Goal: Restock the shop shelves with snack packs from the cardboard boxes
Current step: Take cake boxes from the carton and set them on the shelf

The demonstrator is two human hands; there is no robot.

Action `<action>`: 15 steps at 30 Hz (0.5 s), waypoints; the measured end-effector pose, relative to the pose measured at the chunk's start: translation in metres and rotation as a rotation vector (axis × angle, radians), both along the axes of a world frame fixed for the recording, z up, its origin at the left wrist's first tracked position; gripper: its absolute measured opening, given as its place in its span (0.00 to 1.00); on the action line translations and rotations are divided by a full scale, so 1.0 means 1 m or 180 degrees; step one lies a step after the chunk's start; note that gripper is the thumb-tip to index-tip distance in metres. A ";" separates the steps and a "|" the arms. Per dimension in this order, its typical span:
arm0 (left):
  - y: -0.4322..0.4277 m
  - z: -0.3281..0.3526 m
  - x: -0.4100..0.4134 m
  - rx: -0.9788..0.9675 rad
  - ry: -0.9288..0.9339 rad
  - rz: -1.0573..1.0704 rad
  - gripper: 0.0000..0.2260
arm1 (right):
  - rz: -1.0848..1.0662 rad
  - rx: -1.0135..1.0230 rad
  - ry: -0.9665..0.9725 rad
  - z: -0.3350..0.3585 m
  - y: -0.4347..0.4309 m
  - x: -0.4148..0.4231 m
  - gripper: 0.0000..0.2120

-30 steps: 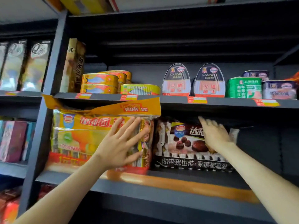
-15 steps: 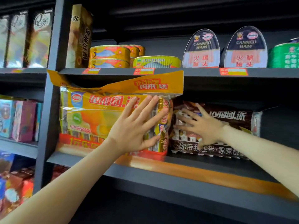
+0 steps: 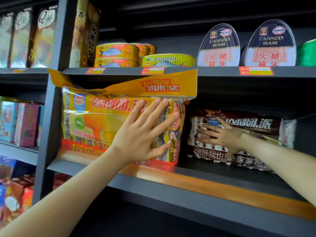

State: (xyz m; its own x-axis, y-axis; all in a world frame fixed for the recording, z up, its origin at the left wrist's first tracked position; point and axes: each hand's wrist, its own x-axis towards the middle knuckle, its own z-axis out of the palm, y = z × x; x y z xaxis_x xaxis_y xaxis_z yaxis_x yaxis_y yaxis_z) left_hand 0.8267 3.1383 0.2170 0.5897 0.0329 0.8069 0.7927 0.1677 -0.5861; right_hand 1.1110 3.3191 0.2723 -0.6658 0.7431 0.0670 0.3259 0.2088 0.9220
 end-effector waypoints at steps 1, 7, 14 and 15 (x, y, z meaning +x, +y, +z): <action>0.000 0.000 0.000 0.0013 -0.0002 -0.0004 0.31 | -0.0021 -0.0007 -0.0018 0.001 -0.001 -0.002 0.58; 0.002 -0.002 0.000 0.0033 -0.0010 0.0015 0.31 | -0.0058 -0.0032 -0.0020 0.003 -0.007 0.000 0.59; 0.001 -0.001 0.001 -0.0011 -0.0003 0.0207 0.30 | 0.0027 -0.0223 0.1361 0.008 -0.065 -0.016 0.42; 0.001 -0.001 0.001 -0.0060 -0.0014 0.0257 0.30 | 0.0148 -0.0317 0.1625 0.005 -0.082 -0.020 0.40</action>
State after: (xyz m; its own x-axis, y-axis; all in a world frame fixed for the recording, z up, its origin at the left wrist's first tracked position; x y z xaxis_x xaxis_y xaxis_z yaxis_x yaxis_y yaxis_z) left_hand 0.8282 3.1388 0.2158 0.5809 0.0954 0.8083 0.7796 0.2200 -0.5863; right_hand 1.0907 3.2367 0.2776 -0.5991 0.7329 0.3223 0.7172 0.3124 0.6229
